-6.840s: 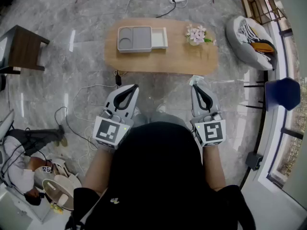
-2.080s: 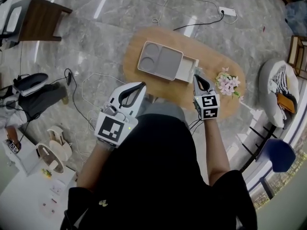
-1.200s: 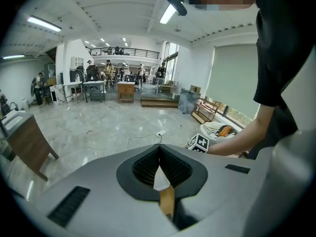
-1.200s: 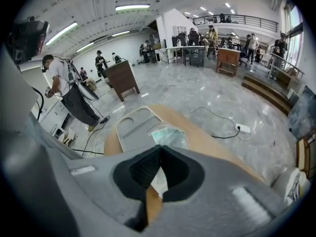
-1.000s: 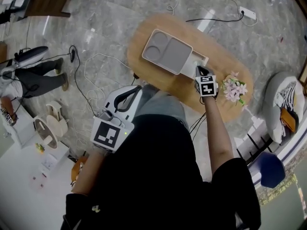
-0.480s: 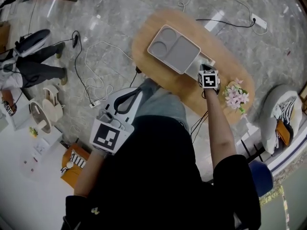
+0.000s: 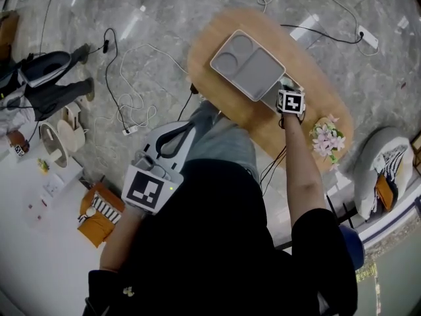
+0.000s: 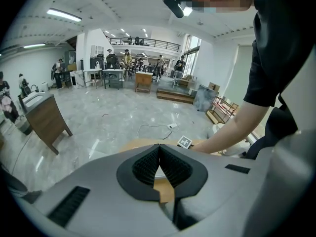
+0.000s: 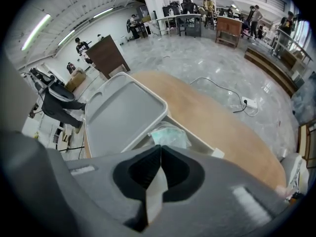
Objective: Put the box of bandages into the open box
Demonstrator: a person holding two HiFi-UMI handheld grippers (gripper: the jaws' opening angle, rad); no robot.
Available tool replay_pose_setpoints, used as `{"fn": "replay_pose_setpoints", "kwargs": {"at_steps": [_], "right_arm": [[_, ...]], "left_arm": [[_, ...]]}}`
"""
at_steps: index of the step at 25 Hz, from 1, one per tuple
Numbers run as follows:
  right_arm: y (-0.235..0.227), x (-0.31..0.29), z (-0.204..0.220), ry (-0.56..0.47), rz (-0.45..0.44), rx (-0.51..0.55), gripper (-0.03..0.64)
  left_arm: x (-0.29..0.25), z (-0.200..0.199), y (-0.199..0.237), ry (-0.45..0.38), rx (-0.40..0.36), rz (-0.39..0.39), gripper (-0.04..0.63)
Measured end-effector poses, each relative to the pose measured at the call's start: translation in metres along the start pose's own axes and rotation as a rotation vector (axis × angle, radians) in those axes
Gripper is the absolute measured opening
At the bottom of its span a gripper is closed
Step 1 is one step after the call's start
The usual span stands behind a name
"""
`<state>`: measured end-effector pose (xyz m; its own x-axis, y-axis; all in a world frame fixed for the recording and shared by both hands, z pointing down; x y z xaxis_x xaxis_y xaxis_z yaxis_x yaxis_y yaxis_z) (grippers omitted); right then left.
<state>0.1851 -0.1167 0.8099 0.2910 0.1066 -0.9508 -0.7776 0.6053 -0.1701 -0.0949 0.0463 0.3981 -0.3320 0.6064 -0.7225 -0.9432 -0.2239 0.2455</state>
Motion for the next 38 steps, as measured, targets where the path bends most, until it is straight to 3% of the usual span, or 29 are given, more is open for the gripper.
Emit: {"fn": "replay_pose_setpoints", "kwargs": {"at_steps": [9,15,30,32,35,38], "right_arm": [[0.001,-0.011,0.004,0.043,0.002,0.003,0.032],[0.007,-0.01,0.004,0.062,-0.022,0.03,0.11],[0.032,0.028,-0.006,-0.011,0.01,0.068,0.11],[0.039,0.038,-0.008,-0.036,0.013,0.075,0.099],[0.05,0.053,-0.012,-0.074,0.024,0.085,0.064],[0.06,0.068,-0.013,-0.109,0.023,0.083,0.001]], "left_arm": [[0.006,0.008,0.006,-0.003,0.037,-0.028,0.012],[0.008,0.011,0.007,-0.008,0.04,-0.03,0.012],[0.032,0.019,0.003,-0.078,0.018,-0.012,0.012],[0.036,0.02,0.004,-0.092,0.007,-0.001,0.012],[0.038,0.016,0.007,-0.121,-0.104,0.041,0.011],[0.04,0.016,0.008,-0.135,-0.113,0.062,0.012]]}}
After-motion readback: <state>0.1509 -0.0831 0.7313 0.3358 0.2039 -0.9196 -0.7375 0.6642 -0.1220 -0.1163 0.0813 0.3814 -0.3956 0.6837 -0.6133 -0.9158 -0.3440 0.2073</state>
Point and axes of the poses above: the fingertips, and each gripper's own axes: x backward along the fingers, y to its left, z out of its underside, the point moved 9 cm from there along x, backward along the fingers, and after that the axes turned 5 degrees about x, right-handed, at the moved point
